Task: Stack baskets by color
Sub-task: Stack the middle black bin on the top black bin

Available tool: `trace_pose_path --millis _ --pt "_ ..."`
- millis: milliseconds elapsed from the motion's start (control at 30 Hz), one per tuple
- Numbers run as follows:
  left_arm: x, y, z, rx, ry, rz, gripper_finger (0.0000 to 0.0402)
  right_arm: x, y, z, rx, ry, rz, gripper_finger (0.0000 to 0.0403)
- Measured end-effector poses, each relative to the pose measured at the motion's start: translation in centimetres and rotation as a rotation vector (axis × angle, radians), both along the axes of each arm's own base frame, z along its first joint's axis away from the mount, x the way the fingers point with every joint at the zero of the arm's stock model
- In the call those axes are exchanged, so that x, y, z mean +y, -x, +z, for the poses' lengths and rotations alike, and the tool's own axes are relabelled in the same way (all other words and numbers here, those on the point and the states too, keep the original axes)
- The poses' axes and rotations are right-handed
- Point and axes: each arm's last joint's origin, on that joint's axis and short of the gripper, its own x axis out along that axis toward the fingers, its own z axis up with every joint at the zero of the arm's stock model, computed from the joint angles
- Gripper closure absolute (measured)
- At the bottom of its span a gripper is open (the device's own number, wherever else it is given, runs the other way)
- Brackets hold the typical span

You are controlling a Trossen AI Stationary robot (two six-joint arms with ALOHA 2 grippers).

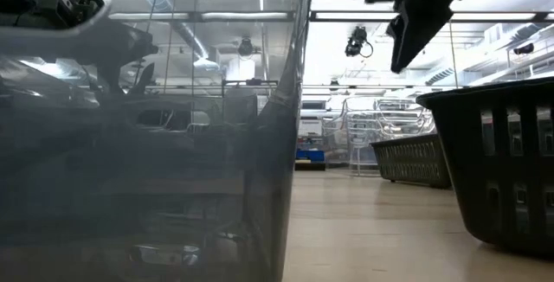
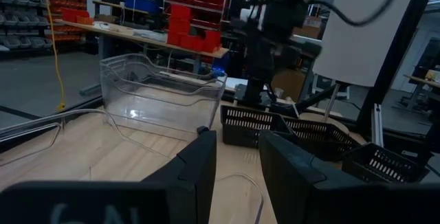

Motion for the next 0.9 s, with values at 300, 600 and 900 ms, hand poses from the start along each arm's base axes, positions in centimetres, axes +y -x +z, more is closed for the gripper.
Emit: trace_pose_path --millis 300,600,900 --pt "0.0 0.0 0.0 0.000 0.000 0.000 0.0283 2.1 -2.6 -4.8 0.175 -0.131 -0.193 0.0205" --pt "0.0 0.0 0.0 0.000 0.000 0.000 0.0283 1.6 -4.0 -7.1 0.216 -0.148 -0.286 0.0205" --pt "0.0 0.0 0.0 0.000 0.000 0.000 0.0283 1.6 -4.6 -7.1 0.162 -0.188 -0.290 0.0205"
